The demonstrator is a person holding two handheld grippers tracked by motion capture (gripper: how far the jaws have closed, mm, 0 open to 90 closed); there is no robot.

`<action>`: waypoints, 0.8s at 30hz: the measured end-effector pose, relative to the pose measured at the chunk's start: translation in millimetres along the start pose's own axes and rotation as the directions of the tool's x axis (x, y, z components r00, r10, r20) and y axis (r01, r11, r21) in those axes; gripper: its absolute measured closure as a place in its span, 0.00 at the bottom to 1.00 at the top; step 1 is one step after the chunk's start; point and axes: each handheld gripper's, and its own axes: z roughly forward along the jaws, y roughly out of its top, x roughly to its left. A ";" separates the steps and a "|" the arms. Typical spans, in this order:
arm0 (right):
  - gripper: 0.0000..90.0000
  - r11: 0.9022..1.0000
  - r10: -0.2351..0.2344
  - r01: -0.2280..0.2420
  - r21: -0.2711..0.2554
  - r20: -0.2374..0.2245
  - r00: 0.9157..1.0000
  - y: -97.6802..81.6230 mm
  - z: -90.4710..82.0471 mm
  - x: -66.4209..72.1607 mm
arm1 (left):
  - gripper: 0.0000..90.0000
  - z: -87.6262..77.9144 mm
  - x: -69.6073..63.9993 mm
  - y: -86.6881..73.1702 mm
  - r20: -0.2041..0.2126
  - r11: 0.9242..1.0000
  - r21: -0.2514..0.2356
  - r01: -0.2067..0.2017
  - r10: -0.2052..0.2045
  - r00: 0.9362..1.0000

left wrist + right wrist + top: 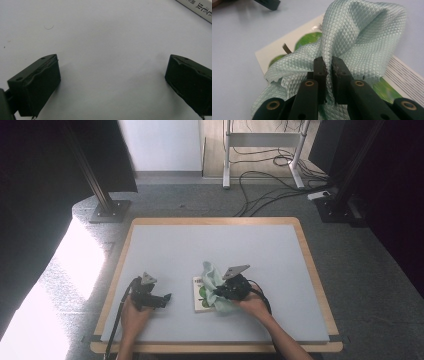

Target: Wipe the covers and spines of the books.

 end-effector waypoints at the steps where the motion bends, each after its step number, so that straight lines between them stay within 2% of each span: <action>1: 0.91 1.000 0.000 0.000 0.000 0.000 1.000 0.0 0.0 0.0 | 0.00 0.0 0.0 0.0 0.000 1.000 0.000 0.000 0.000 1.000; 7: 0.91 0.999 0.039 -0.038 -0.008 0.038 0.999 -16.9 -19.8 -15.0 | 0.00 0.0 -0.1 0.0 0.000 1.000 -0.001 0.001 -0.001 1.000; 9: 0.91 0.999 0.040 -0.039 -0.009 0.042 0.998 -18.0 -21.2 -16.1 | 0.00 0.0 -0.1 0.0 0.000 1.000 0.000 0.001 -0.001 1.000; 15: 0.91 0.997 0.081 -0.080 -0.024 0.083 0.993 -35.3 -40.8 -29.7 | 0.00 0.0 0.0 0.0 0.000 1.000 0.000 0.001 -0.001 1.000; 20: 0.91 0.995 0.103 -0.100 -0.029 0.108 0.989 -45.1 -52.2 -35.8 | 0.00 0.0 0.0 0.0 0.000 1.000 0.000 0.002 -0.002 1.000; 24: 0.91 0.995 0.100 -0.098 -0.027 0.124 0.987 -49.3 -57.0 -34.2 | 0.00 0.0 0.0 0.0 0.000 1.000 0.000 0.002 -0.002 1.000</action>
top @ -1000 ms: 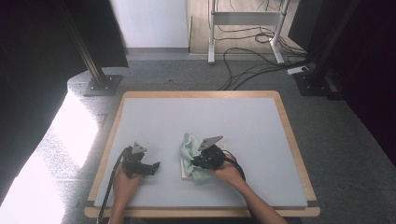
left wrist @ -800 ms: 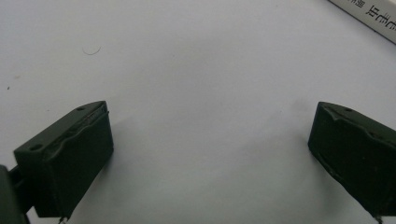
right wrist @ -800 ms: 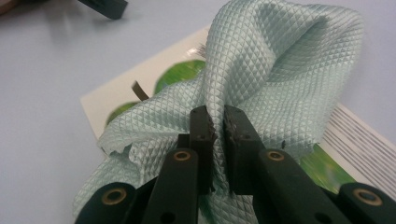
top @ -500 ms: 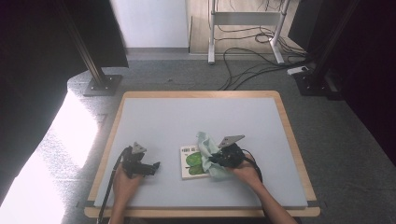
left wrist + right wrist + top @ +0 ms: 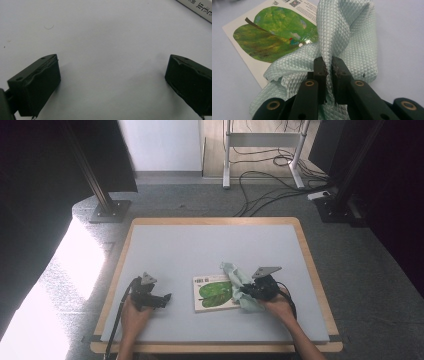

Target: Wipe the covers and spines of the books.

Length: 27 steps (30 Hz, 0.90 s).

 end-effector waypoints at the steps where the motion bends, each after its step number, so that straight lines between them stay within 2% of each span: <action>1: 0.91 1.000 -0.004 0.004 0.002 0.004 1.000 -0.7 -1.0 0.8 | 0.00 0.0 0.0 0.0 0.000 1.000 0.000 0.000 0.000 1.000; 5: 0.91 1.000 -0.003 0.003 0.004 0.002 1.000 -4.5 -4.8 4.2 | 0.00 0.0 0.0 0.0 0.000 1.000 0.000 0.000 0.000 1.000; 10: 0.91 1.000 0.007 -0.007 -0.007 -0.027 1.000 -14.7 -12.4 11.3 | 0.00 0.0 0.0 0.0 0.000 1.000 0.000 0.001 -0.001 1.000; 15: 0.91 1.000 -0.016 0.016 -0.002 -0.019 1.000 -14.1 -12.0 18.6 | 0.00 0.1 0.0 0.0 0.000 1.000 0.000 0.001 -0.001 1.000; 17: 0.90 1.000 -0.019 0.019 -0.005 -0.045 0.999 -11.7 -8.1 21.5 | 0.00 0.1 0.1 0.0 0.000 1.000 0.000 0.001 -0.001 1.000; 23: 0.90 0.998 -0.065 0.066 0.004 -0.084 0.994 4.3 10.6 39.1 | 0.00 0.1 0.1 0.0 0.001 1.000 0.000 0.001 -0.001 1.000; 27: 0.90 0.995 -0.101 0.102 0.005 -0.127 0.987 19.7 29.4 55.7 | 0.00 0.1 0.2 0.0 0.001 1.000 0.000 0.000 0.000 1.000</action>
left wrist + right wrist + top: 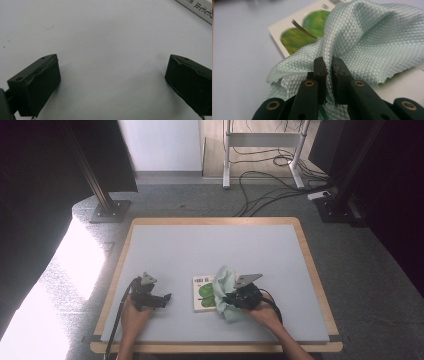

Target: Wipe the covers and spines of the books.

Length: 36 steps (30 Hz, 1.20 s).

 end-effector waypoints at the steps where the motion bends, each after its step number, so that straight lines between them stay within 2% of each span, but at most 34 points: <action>1: 0.90 1.000 -0.008 0.008 0.002 -0.008 1.000 4.4 5.1 3.3 | 0.00 0.0 -0.1 0.0 0.000 1.000 0.000 0.001 -0.001 1.000; 12: 0.90 0.997 -0.079 0.080 0.004 -0.097 0.992 43.2 52.3 33.7 | 0.00 0.0 0.0 -0.1 0.000 1.000 0.000 0.001 -0.001 1.000; 17: 0.90 0.996 -0.090 0.091 0.003 -0.112 0.990 45.2 55.5 39.4 | 0.00 0.0 0.0 -0.1 0.000 1.000 -0.001 0.001 -0.001 1.000; 21: 0.90 0.996 -0.088 0.089 -0.005 -0.139 0.986 38.8 50.7 40.4 | 0.00 0.0 -0.1 -0.1 0.000 1.000 -0.001 0.001 -0.001 1.000; 25: 0.91 0.997 -0.077 0.077 -0.012 -0.136 0.988 30.0 41.9 37.0 | 0.00 0.1 -0.1 -0.1 0.000 1.000 -0.001 0.001 -0.001 1.000; 36: 0.91 0.999 0.017 -0.019 -0.030 -0.056 0.998 -9.2 -3.5 4.8 | 0.00 -0.1 -0.1 0.0 0.000 1.000 0.001 0.001 -0.001 1.000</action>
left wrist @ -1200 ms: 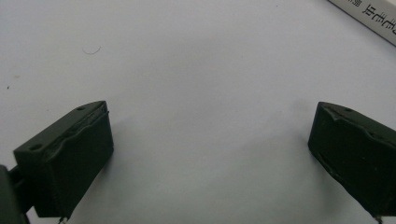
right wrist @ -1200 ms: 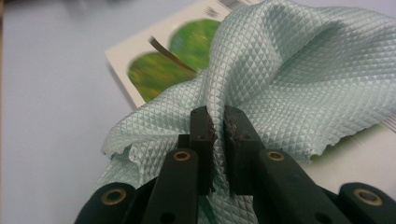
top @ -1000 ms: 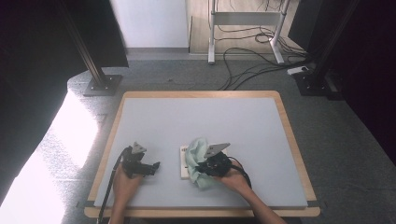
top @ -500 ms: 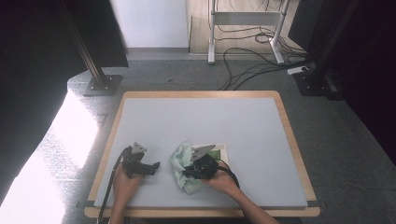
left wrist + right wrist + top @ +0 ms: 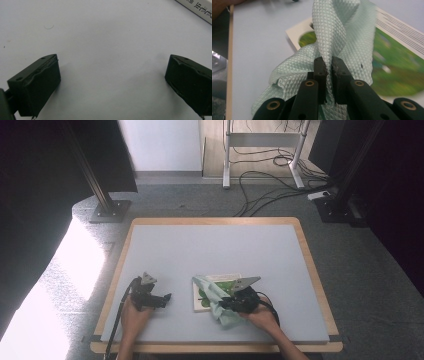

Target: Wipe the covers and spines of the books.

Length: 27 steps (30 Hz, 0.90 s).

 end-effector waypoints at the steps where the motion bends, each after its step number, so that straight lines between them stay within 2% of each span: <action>1: 0.91 1.000 0.010 -0.010 -0.002 0.009 1.000 -3.8 -4.8 -2.6 | 0.00 0.0 0.0 0.0 0.000 1.000 0.000 0.000 0.000 1.000; 6: 0.91 0.999 0.050 -0.049 -0.014 0.057 0.997 -22.1 -28.9 -15.0 | 0.00 0.1 0.0 0.0 0.000 1.000 0.000 0.001 -0.001 1.000; 11: 0.91 0.996 0.089 -0.087 -0.030 0.100 0.991 -37.7 -48.7 -24.7 | 0.00 0.1 0.0 0.0 0.000 1.000 -0.001 0.001 -0.001 1.000; 14: 0.91 0.994 0.104 -0.100 -0.035 0.115 0.988 -43.7 -55.5 -27.7 | 0.00 0.1 0.0 0.0 0.000 1.000 -0.001 0.001 -0.001 1.000; 15: 0.91 0.995 0.098 -0.096 -0.021 0.137 0.986 -46.3 -58.5 -28.0 | 0.00 0.1 0.0 0.0 0.000 1.000 -0.001 0.001 -0.001 1.000; 18: 0.90 0.995 0.096 -0.095 -0.016 0.151 0.984 -48.6 -63.1 -28.0 | 0.00 0.0 0.0 0.0 0.000 1.000 -0.001 0.001 -0.001 1.000; 23: 0.90 0.993 0.113 -0.107 -0.039 0.190 0.975 -57.7 -89.6 -27.7 | 0.00 0.0 0.0 0.0 0.000 1.000 0.000 0.001 -0.001 1.000; 27: 0.90 0.990 0.136 -0.124 -0.063 0.235 0.962 -68.4 -115.6 -29.0 | 0.00 0.0 0.0 0.0 0.000 1.000 0.000 0.001 -0.001 1.000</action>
